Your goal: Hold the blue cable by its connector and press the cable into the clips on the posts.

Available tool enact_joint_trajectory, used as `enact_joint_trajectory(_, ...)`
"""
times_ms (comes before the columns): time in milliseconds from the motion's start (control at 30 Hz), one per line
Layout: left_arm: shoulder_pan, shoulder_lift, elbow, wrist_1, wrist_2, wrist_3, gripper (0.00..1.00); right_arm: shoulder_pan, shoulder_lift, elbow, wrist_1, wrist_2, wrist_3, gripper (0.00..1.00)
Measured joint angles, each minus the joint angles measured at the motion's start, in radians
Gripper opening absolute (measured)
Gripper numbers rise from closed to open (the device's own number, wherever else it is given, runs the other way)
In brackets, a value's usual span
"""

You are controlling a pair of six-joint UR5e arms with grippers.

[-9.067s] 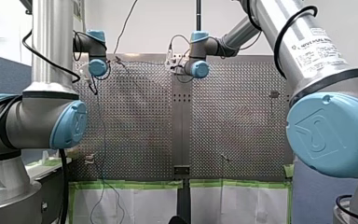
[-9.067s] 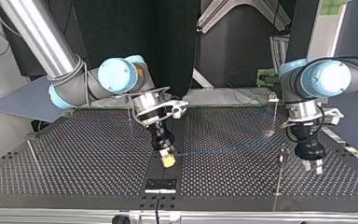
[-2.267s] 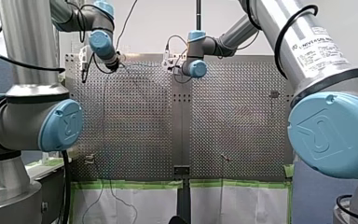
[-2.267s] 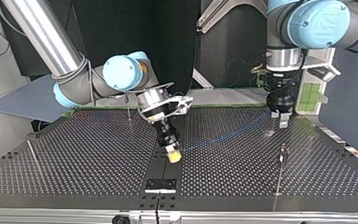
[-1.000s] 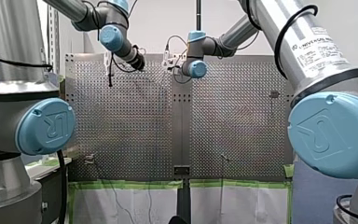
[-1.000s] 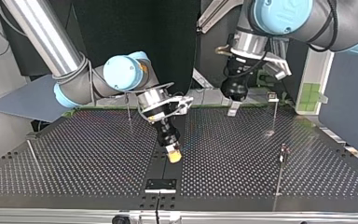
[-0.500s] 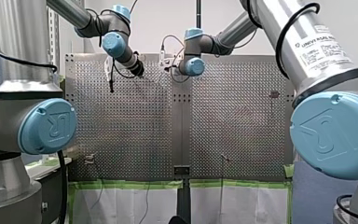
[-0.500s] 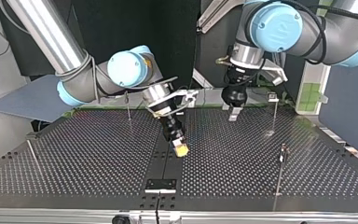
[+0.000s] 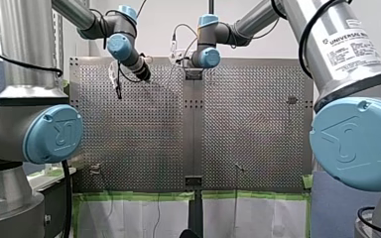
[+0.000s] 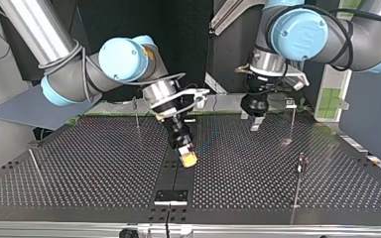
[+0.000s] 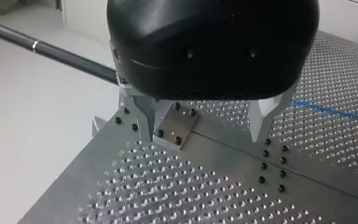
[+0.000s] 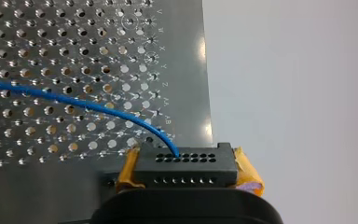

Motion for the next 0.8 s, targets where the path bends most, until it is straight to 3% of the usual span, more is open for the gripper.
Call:
enact_joint_trajectory(333, 0.037, 0.003, 0.000, 0.011, 0.024, -0.087, 0.99, 0.006, -0.001, 0.016, 0.001, 0.016, 0.003, 0.00)
enact_joint_trajectory(567, 0.049, -0.003, -0.001, 0.024, 0.081, -0.151, 0.99, 0.010, -0.001, 0.017, 0.000, 0.018, 0.003, 0.00)
enact_joint_trajectory(800, 0.051, -0.055, -0.001, -0.009, 0.148, -0.219, 0.99, 0.006, -0.001, 0.017, -0.002, 0.020, 0.003, 0.00)
